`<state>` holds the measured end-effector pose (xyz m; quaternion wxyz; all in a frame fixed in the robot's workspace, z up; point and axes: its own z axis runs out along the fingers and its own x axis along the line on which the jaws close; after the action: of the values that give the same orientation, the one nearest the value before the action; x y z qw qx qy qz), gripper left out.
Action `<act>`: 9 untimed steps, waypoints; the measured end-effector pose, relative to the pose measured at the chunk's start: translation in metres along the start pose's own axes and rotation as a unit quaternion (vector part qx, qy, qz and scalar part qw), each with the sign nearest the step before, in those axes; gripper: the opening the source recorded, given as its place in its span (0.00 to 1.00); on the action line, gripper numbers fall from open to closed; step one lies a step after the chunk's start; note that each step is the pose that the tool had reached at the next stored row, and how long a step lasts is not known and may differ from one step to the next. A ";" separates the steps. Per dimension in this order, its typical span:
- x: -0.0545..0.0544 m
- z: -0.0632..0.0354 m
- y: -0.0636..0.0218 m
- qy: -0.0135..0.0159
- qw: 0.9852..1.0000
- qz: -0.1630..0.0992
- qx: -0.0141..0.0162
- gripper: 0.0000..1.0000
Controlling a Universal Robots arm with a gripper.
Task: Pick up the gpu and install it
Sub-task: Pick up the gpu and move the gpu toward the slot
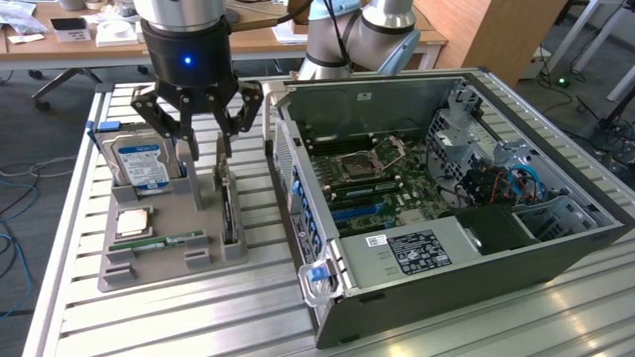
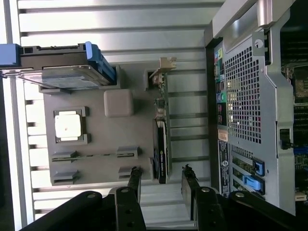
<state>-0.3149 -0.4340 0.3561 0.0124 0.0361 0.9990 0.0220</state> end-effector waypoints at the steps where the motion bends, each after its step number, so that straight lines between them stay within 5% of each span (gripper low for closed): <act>1: 0.000 0.0004 0.0000 0.000 1.000 0.000 0.000 0.47; 9: 0.000 0.0034 -0.0001 0.000 1.000 0.000 0.000 0.47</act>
<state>-0.3149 -0.4340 0.3527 0.0124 0.0361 0.9990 0.0220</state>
